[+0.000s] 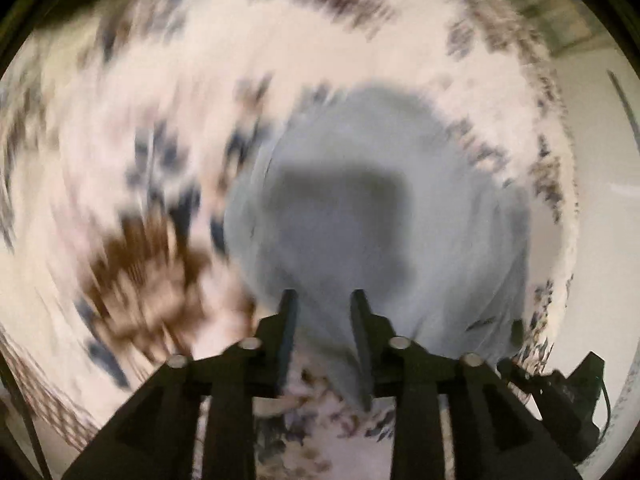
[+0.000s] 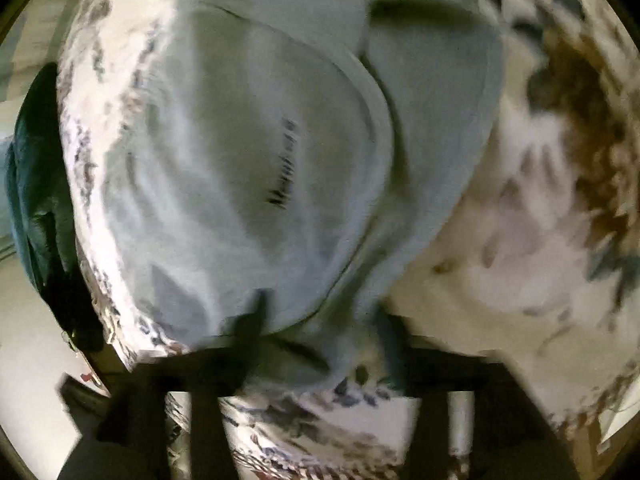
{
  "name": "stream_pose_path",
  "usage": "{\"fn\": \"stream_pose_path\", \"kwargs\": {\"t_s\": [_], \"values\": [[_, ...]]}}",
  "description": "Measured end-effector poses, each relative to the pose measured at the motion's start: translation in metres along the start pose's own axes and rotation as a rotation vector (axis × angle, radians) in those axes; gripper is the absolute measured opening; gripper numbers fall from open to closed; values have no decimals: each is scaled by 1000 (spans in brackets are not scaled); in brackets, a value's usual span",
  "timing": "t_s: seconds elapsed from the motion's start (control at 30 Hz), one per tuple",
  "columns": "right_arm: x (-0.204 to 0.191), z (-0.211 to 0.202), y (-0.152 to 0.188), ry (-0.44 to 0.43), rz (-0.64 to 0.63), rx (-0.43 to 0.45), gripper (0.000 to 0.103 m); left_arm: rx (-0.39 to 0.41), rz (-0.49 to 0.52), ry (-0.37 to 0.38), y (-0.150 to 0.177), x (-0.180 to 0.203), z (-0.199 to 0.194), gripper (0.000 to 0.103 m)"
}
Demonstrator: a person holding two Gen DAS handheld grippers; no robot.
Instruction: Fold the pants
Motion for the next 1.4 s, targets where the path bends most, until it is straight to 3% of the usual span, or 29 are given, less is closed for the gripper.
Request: {"fn": "stream_pose_path", "kwargs": {"t_s": [0.13, 0.23, 0.3, 0.4, 0.47, 0.53, 0.7, 0.83, 0.87, 0.9, 0.93, 1.03, 1.07, 1.1, 1.17, 1.23, 1.3, 1.37, 1.4], "values": [[-43, -39, -8, 25, -73, 39, 75, 42, 111, -17, -64, 9, -13, 39], [-81, -50, -40, 62, -119, 77, 76, 57, 209, -94, -120, 19, 20, 39], [-86, -65, -70, 82, -142, 106, 76, -2, 258, -111, -148, 29, 57, 39], [-109, -53, -131, 118, -171, 147, 76, -100, 312, -128, -175, 41, 114, 39], [-119, -38, -175, 192, -203, 157, 76, -146, 357, -143, -183, 50, 144, 39], [-118, -21, -208, 260, -216, 146, 76, -172, 381, -163, -186, 52, 162, 39], [-106, 15, -251, 293, -204, 35, 76, -240, 436, -164, -180, 47, 189, 41], [-95, 25, -262, 248, -248, -9, 75, -251, 459, -136, -172, 42, 192, 40], [-94, 24, -262, 225, -273, -13, 72, -236, 464, -141, -170, 41, 191, 35], [-95, 21, -262, 204, -299, -9, 58, -209, 483, -174, -168, 41, 188, 14], [-95, 19, -260, 200, -320, -7, 42, -184, 508, -205, -165, 41, 183, 7], [-101, 3, -251, 192, -414, 24, 17, -67, 557, -266, -159, 40, 164, 3], [-101, -3, -250, 197, -435, 34, 15, -35, 545, -310, -161, 34, 160, 2], [-98, -9, -252, 206, -440, 52, 13, -20, 520, -341, -166, 24, 160, 2], [-79, -20, -260, 236, -378, 108, 13, -62, 442, -397, -175, -4, 170, 2], [-57, -18, -269, 216, -273, 91, 13, -94, 418, -344, -171, -10, 169, 6], [-54, -13, -267, 173, -278, 33, 14, -76, 455, -319, -161, -5, 155, 6], [-60, -22, -260, 153, -334, 15, 19, -84, 499, -275, -152, 1, 143, 8], [-61, -29, -257, 128, -352, 12, 33, -75, 522, -286, -142, 7, 139, 12]]}}
Point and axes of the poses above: each gripper's, at about its wrist camera, not at the fingertips, and z roughly the way its jaws point, x to its right, y to its underside, the point moved 3 cm from there along z, roughly the way its jaws point, and after that the axes turned 3 degrees about y, right-handed, at the moved point
